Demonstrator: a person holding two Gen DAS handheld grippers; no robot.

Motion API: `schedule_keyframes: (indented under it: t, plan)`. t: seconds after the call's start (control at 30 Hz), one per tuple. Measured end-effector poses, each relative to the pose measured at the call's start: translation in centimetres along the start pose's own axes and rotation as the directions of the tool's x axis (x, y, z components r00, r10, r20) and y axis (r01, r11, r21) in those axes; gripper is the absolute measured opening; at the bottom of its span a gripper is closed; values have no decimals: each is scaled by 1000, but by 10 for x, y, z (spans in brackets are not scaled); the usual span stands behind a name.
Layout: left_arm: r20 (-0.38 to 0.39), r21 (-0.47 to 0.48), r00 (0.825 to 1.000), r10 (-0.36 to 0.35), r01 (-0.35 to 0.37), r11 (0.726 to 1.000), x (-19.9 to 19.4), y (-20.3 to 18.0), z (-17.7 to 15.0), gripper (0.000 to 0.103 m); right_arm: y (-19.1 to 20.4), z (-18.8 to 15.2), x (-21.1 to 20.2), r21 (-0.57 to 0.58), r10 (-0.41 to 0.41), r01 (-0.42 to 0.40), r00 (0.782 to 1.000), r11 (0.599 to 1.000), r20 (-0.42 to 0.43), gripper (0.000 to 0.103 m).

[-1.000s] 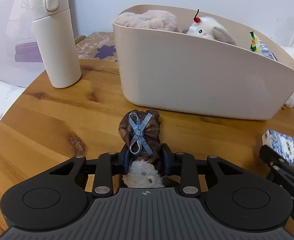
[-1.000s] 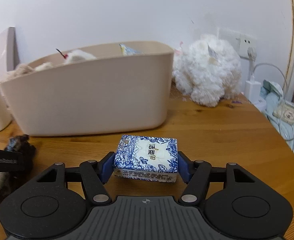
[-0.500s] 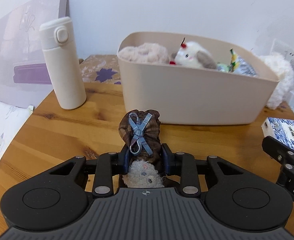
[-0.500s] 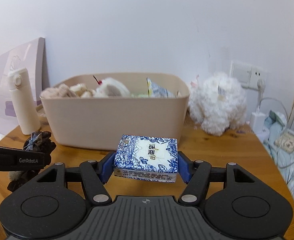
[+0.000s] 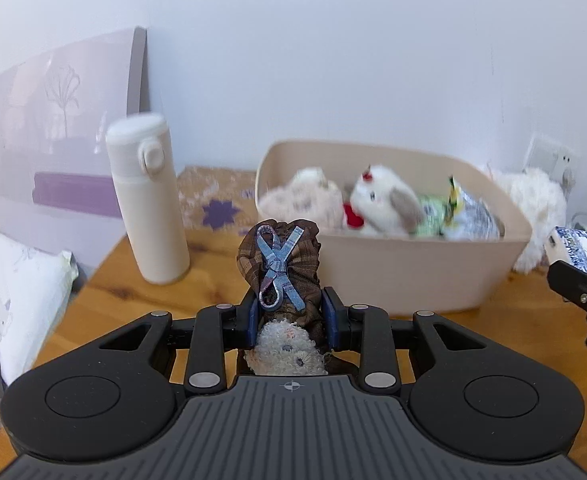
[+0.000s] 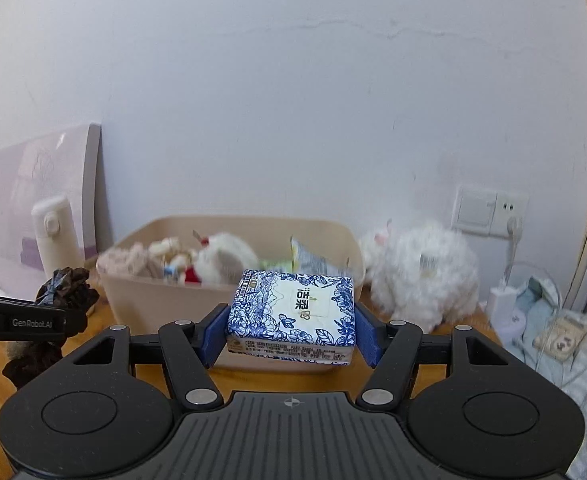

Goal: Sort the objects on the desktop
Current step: 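Carry the plaid pouch and tissue pack into the basket and release both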

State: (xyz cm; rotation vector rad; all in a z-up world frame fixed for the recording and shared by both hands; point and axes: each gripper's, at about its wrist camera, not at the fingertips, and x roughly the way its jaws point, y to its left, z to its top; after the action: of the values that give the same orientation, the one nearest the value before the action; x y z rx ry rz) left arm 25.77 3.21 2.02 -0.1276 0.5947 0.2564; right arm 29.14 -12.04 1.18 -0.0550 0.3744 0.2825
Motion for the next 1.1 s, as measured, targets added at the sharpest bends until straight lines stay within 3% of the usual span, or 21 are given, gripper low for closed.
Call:
schedule_keyframes:
  t: [0.47,0.7,0.83,1.1]
  plan:
    - [111,31,992,59,-62,998,18,-15,79,31,-9,54,33,25,-3,1,998,1000,67,62]
    - [50,53,996,80,-83,995,66,-33,102,31,-1,74,86,24,11,-12,999,1000,37,62]
    - [25,79,995,100,-102,992,93,-44,108,32,6,73,118,-4,-24,24,999,1000,36,62]
    - [-51,135,995,85,-78,988,133,-62,109,32,12,54,172,-5,-8,7,997,1000,-80,62]
